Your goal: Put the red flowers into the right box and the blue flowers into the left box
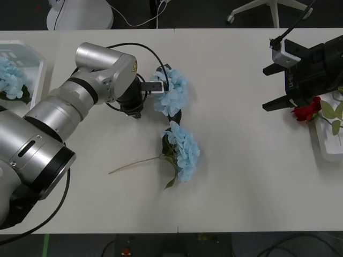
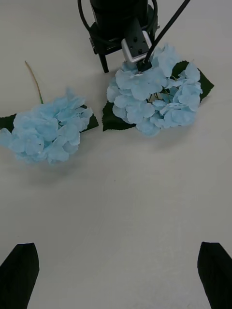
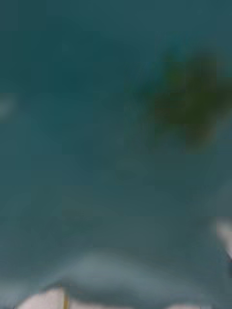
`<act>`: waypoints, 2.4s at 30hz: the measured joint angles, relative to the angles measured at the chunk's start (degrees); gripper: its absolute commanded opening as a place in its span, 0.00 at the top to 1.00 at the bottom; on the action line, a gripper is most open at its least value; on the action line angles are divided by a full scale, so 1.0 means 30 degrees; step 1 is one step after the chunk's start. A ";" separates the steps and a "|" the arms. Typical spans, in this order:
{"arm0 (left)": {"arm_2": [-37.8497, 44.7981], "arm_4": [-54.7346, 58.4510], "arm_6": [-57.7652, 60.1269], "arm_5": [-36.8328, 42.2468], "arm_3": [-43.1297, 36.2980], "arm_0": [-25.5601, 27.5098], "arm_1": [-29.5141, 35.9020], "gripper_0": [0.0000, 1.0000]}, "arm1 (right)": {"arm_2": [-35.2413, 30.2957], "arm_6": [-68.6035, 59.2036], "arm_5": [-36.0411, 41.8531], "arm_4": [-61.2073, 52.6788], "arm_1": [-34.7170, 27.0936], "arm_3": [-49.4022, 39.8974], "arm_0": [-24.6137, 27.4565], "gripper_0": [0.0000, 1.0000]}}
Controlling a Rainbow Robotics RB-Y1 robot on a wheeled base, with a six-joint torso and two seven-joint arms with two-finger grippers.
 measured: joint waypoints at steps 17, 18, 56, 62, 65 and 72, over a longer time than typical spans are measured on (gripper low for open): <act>-0.1246 -0.0039 0.1260 -0.0013 0.0827 -0.0112 -0.0271 1.00 | 0.0000 0.0006 0.0000 0.0000 0.0000 0.0000 0.0000 0.05; -0.1254 -0.0040 0.1290 -0.0013 0.0836 -0.0113 -0.0271 1.00 | 0.0000 0.0007 0.0000 0.0000 0.0000 0.0000 0.0000 0.05; 0.4240 0.0826 1.0853 -0.7993 -0.8960 0.0219 0.2917 1.00 | 0.0006 0.0011 0.0000 -0.0001 -0.0001 -0.0002 -0.0004 0.05; 0.8134 0.0932 1.2637 -0.8841 -1.3818 0.2872 0.5401 1.00 | 0.0011 0.0011 0.0001 -0.0004 -0.0002 -0.0008 -0.0008 0.05; 0.9630 0.0929 1.5153 -0.8850 -1.5026 0.4291 0.6684 1.00 | 0.0012 0.0012 0.0001 -0.0006 -0.0003 -0.0013 -0.0009 0.05; 1.2278 0.0048 1.6239 -0.8412 -1.5160 0.6626 0.9685 1.00 | 0.0014 0.0013 0.0001 -0.0006 -0.0006 -0.0021 -0.0011 0.05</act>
